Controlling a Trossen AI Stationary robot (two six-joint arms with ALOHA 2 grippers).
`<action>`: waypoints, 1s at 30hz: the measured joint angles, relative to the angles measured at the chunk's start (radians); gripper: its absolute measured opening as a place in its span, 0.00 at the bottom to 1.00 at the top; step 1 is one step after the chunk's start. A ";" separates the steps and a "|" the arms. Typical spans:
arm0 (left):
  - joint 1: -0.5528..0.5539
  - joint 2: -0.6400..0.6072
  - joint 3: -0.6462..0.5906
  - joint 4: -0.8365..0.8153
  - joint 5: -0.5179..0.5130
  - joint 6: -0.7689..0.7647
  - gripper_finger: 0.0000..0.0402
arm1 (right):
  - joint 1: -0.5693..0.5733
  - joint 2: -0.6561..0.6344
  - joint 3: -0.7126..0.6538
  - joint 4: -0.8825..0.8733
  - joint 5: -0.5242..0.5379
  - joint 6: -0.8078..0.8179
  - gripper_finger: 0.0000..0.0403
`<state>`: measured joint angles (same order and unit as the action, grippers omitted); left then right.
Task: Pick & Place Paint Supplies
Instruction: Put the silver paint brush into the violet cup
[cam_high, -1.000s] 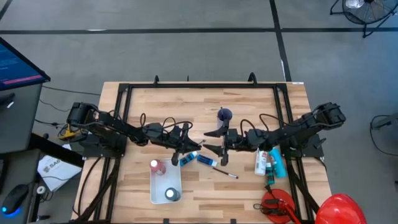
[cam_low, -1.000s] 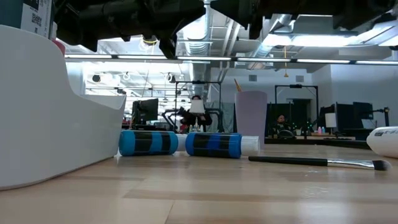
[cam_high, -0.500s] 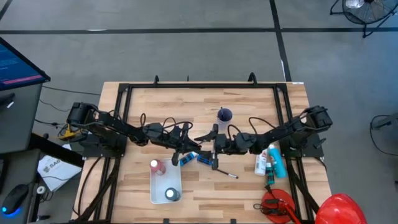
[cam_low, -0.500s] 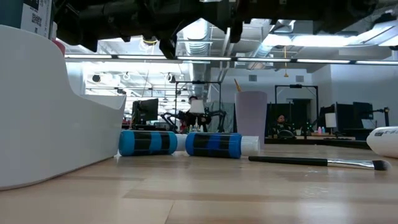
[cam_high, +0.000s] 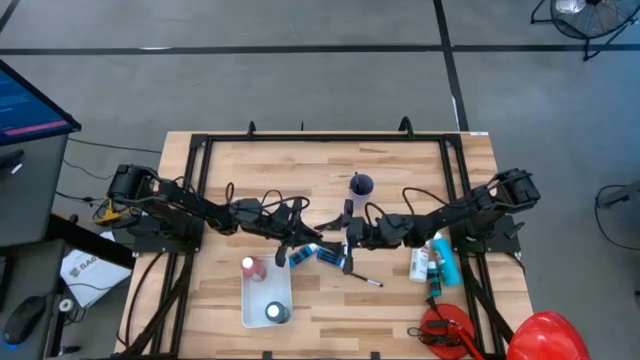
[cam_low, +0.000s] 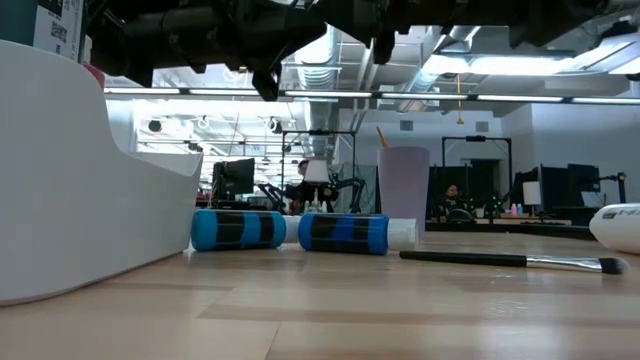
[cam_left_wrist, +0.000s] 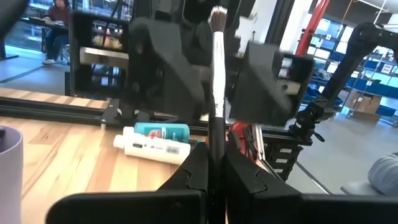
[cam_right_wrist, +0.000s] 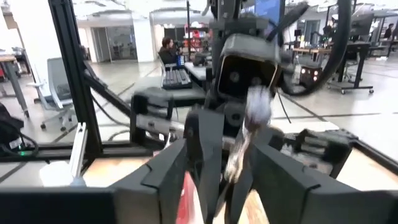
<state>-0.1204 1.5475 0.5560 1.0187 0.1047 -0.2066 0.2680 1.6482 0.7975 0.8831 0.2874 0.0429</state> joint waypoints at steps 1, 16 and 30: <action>0.000 0.000 0.000 0.001 0.000 0.000 0.02 | 0.000 0.000 0.000 -0.004 0.000 0.000 0.38; 0.000 0.000 0.000 0.013 0.000 0.000 0.06 | 0.000 0.000 0.000 -0.012 0.006 0.004 0.05; 0.030 -0.005 -0.001 -0.118 -0.194 -0.134 0.60 | -0.002 -0.081 0.000 -0.211 0.192 0.000 0.03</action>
<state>-0.0900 1.5420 0.5552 0.9003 -0.0892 -0.3406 0.2665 1.5677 0.7971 0.6720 0.4799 0.0431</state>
